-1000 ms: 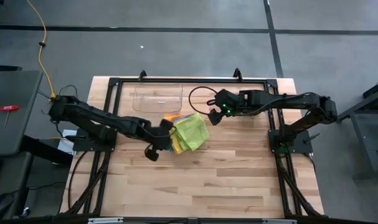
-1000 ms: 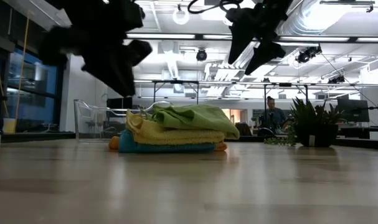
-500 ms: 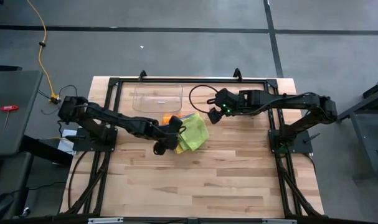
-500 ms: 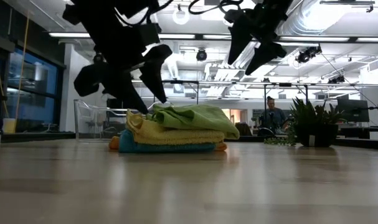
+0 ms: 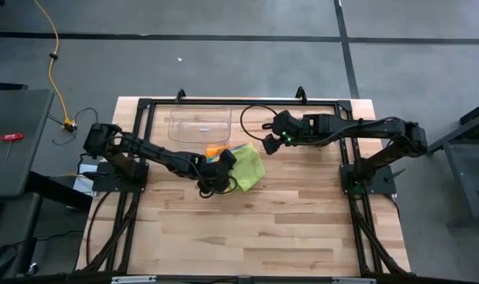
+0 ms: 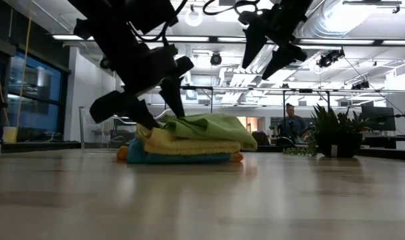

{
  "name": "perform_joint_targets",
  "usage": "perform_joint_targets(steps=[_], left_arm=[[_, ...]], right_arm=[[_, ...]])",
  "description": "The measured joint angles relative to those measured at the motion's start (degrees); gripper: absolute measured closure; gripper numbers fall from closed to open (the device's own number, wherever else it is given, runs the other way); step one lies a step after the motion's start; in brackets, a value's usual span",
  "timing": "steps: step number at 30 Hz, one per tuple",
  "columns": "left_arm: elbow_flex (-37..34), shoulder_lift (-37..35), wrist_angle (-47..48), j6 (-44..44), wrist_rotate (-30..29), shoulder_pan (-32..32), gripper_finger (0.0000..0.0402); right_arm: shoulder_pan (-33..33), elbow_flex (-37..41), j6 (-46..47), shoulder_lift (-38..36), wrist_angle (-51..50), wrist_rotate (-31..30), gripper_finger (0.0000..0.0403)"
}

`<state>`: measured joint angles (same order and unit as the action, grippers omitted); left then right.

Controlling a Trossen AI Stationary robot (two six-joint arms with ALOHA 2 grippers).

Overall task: Fold microfiber towels
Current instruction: Stack the green towel on the yellow towel

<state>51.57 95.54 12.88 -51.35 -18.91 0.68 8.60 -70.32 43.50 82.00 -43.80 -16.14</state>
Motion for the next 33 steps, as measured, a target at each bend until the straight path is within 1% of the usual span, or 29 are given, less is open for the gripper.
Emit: perform_joint_targets(steps=[4, 12, 16, 18, 21, 29, 31, 33], left_arm=[[0.02, -0.02, -1.45, 0.32, 0.12, 0.07, 0.0172], [0.02, -0.04, -3.83, 0.13, -3.17, 0.18, 0.0172], [0.02, -0.04, -3.82, 0.11, -2.91, 0.65, 0.0184], [0.02, -0.04, -3.82, -0.10, -2.89, 0.97, 0.0200], [0.02, -0.04, -3.78, -0.11, -2.90, 1.20, 0.0238], [0.01, -0.60, -3.36, -0.38, -2.97, 1.16, 0.0383], [0.02, -1.45, -3.53, 0.26, -2.99, 1.19, 0.0393], [0.02, -2.59, -2.79, 0.29, -3.09, 1.19, 0.0387]], right_arm=[[0.00, 0.00, 0.64, 0.00, 0.52, -0.24, 0.0098], [0.00, 0.00, 1.50, 0.02, 1.82, -0.25, 0.0098], [0.00, 0.00, 1.55, 0.02, 1.78, -0.24, 0.0098], [0.00, 0.00, 1.69, 0.02, 1.78, -0.24, 0.0098], [0.00, 0.00, 1.69, 0.02, 1.82, -0.24, 0.0098], [-0.02, -0.02, 1.58, 0.02, 1.83, -0.24, 0.0098], [-0.02, -0.01, 1.54, 0.02, 1.83, -0.24, 0.0098], [-0.02, -0.02, 1.53, 0.02, 1.85, -0.23, 0.0098]])
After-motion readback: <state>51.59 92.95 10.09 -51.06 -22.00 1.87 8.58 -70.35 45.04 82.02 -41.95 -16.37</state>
